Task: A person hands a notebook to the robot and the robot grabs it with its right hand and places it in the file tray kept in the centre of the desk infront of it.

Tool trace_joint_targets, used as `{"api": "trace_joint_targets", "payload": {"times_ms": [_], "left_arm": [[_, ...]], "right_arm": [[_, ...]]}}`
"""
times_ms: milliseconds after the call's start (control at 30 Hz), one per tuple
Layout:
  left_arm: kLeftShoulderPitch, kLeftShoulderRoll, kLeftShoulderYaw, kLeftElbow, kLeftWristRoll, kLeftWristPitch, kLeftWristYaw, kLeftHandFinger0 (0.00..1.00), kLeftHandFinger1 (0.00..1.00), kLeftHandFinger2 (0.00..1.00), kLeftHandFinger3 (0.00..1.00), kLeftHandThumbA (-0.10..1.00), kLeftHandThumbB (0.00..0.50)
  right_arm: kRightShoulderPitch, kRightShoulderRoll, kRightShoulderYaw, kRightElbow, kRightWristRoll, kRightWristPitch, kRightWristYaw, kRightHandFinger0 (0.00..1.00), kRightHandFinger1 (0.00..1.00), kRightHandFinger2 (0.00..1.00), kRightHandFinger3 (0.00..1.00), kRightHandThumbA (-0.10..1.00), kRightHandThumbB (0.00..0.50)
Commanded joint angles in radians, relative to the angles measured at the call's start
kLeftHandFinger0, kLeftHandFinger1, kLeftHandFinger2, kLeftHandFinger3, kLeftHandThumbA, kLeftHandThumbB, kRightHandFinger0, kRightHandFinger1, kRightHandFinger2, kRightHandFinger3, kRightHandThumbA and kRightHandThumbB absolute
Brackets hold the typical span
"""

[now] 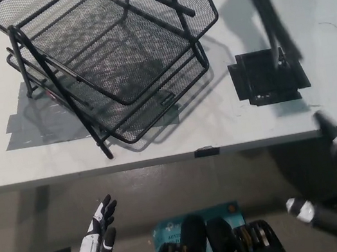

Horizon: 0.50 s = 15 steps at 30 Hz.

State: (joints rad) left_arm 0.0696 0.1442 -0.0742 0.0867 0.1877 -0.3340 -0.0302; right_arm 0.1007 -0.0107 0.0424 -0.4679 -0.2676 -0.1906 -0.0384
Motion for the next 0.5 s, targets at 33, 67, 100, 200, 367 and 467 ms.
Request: {"api": "trace_joint_targets", "payload": {"times_ms": [33, 67, 100, 200, 367, 467], "left_arm": [[0.017, 0.011, 0.006, -0.002, 0.043, -0.1, 0.035, 1.0, 1.0, 1.0, 1.0, 1.0, 0.315], [0.016, 0.012, 0.006, 0.0, 0.047, -0.104, 0.033, 1.0, 1.0, 1.0, 1.0, 1.0, 0.31], [0.017, 0.011, 0.006, -0.002, 0.046, -0.102, 0.032, 1.0, 1.0, 1.0, 1.0, 1.0, 0.312], [0.019, 0.006, 0.011, 0.0, 0.031, -0.103, 0.027, 1.0, 1.0, 1.0, 1.0, 1.0, 0.317], [0.011, 0.006, 0.014, 0.005, 0.04, -0.113, 0.027, 1.0, 1.0, 1.0, 1.0, 1.0, 0.298], [0.012, 0.004, 0.014, 0.003, 0.045, -0.111, 0.025, 1.0, 1.0, 1.0, 1.0, 1.0, 0.297]], "right_arm": [[-0.147, 0.031, -0.083, -0.154, -0.112, -0.023, -0.075, 1.0, 1.0, 1.0, 1.0, 1.0, 0.343], [-0.172, 0.031, -0.095, -0.149, -0.123, 0.002, -0.072, 1.0, 1.0, 1.0, 1.0, 1.0, 0.358], [-0.182, 0.03, -0.099, -0.145, -0.125, 0.007, -0.072, 1.0, 1.0, 1.0, 1.0, 1.0, 0.356], [-0.237, 0.032, -0.121, -0.117, -0.143, 0.018, -0.078, 1.0, 1.0, 1.0, 1.0, 1.0, 0.354], [-0.338, 0.033, -0.128, -0.032, -0.153, 0.051, -0.077, 1.0, 1.0, 1.0, 1.0, 1.0, 0.391], [-0.367, 0.033, -0.12, 0.005, -0.149, 0.061, -0.069, 1.0, 1.0, 1.0, 1.0, 1.0, 0.37]]}}
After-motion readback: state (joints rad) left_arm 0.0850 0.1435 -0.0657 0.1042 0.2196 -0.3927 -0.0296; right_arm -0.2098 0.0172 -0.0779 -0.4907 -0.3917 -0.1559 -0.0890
